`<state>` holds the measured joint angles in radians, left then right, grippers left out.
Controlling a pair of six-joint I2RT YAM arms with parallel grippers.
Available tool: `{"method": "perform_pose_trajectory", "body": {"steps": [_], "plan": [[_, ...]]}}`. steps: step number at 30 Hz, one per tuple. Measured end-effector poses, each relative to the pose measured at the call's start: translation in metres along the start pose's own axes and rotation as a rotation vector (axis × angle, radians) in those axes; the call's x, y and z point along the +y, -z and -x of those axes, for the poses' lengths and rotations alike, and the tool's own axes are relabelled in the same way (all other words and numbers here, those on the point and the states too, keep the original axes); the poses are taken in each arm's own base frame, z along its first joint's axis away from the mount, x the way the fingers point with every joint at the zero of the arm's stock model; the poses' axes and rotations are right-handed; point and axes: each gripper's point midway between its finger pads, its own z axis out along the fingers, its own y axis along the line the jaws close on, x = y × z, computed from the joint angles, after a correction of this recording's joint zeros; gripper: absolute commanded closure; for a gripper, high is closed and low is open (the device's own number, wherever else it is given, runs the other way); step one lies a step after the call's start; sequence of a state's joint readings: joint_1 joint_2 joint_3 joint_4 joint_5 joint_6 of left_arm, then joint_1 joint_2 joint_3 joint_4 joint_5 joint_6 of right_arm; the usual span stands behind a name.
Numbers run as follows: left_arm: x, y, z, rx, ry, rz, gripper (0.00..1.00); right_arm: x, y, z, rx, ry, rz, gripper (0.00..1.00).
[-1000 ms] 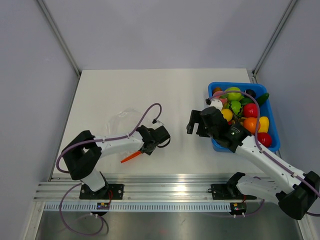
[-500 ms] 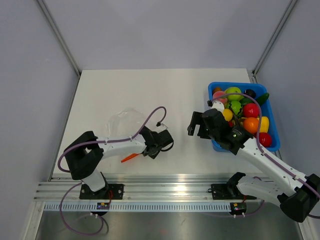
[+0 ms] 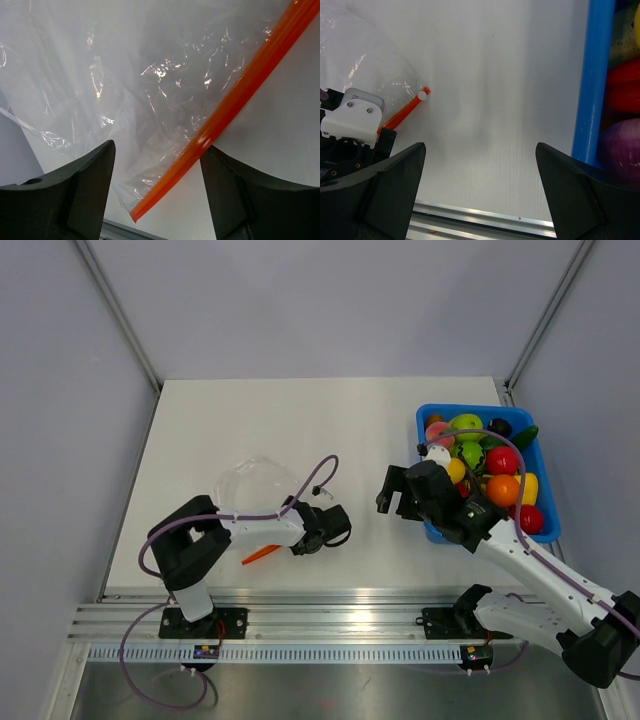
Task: Place the food in the zip-top bag and seal the zipper
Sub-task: Pick up the zipper food storage bag at the center of the board.
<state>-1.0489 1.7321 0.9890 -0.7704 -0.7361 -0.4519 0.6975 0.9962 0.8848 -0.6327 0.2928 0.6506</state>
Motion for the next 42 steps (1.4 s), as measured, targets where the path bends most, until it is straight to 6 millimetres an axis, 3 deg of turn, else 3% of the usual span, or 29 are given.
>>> {"method": "perform_pose_trajectory", "body": {"steps": [18, 25, 26, 32, 35, 37, 42], "plan": [[0.015, -0.005, 0.012, -0.014, -0.001, 0.153, 0.64, -0.003, -0.002, -0.011, 0.026, -0.02, 0.003, 0.01], [0.017, -0.003, 0.026, -0.028, 0.003, 0.19, 0.9, -0.002, -0.002, -0.011, 0.028, -0.023, 0.008, 0.01], [0.017, -0.004, 0.028, -0.03, 0.002, 0.195, 1.0, -0.001, -0.002, -0.011, 0.027, -0.024, 0.009, 0.01], [0.018, 0.003, 0.037, -0.028, 0.017, 0.194, 1.0, -0.002, -0.002, -0.011, 0.027, -0.023, 0.008, 0.01], [0.011, 0.014, 0.04, -0.013, 0.056, 0.076, 1.0, -0.001, -0.002, -0.011, 0.025, -0.024, 0.012, 0.01], [0.007, 0.033, 0.049, -0.022, 0.111, -0.051, 1.0, 0.0, -0.001, -0.011, 0.027, -0.025, 0.016, 0.01], [0.008, 0.095, 0.1, -0.132, 0.27, -0.336, 1.0, 0.016, -0.001, -0.012, 0.048, -0.042, 0.09, 0.02]]}}
